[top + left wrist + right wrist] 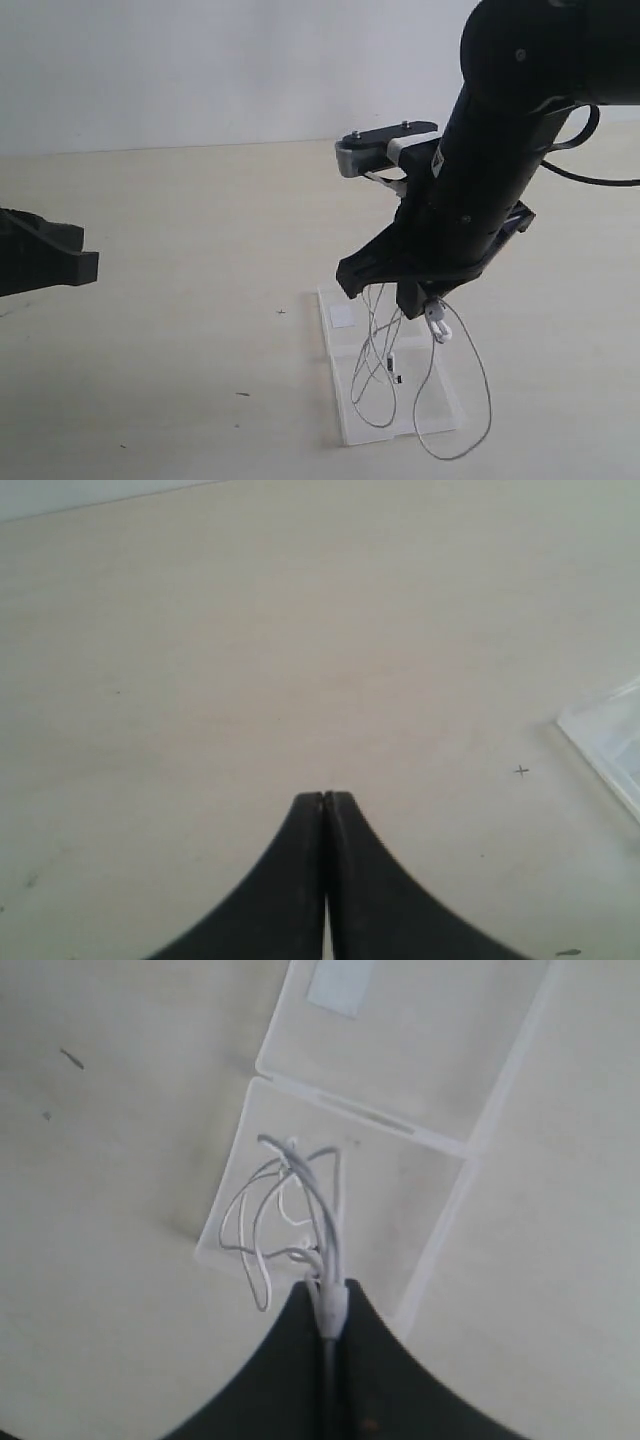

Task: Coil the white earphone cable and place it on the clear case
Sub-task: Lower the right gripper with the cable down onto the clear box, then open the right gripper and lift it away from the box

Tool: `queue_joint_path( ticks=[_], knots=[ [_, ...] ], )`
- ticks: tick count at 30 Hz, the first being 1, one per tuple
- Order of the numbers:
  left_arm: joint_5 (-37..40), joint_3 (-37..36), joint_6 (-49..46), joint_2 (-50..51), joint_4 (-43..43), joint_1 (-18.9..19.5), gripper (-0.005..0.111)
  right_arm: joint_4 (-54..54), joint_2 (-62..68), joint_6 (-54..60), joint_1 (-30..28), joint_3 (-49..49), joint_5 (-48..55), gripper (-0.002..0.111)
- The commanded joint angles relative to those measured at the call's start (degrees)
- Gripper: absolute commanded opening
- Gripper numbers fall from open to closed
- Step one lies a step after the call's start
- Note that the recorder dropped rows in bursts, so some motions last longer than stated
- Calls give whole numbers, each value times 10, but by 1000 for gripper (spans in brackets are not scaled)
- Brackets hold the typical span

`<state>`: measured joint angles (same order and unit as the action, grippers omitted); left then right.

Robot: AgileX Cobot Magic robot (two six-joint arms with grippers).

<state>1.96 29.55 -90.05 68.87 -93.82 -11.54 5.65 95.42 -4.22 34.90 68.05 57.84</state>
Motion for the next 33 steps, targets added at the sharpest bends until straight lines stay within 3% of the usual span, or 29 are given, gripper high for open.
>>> queue_joint_path(
  ticks=[1, 5, 26, 28, 32, 33],
  knots=[
    [13, -13, 5, -1, -2, 1, 0, -37, 13, -21, -3, 40, -12, 0],
    [48, -14, 5, -1, -2, 1, 0, -49, 62, -28, -3, 77, 3, 0],
    [67, -29, 5, -1, -2, 1, 0, -73, 222, -23, -4, 117, -57, 0],
    [67, -30, 5, -1, -2, 1, 0, -77, 235, -23, -4, 117, -61, 6],
    [52, -30, 3, -1, -2, 1, 0, -77, 237, -24, -4, 117, -50, 55],
    [49, -30, 3, -1, -2, 1, 0, -75, 235, -24, -4, 117, -44, 61]
  ],
)
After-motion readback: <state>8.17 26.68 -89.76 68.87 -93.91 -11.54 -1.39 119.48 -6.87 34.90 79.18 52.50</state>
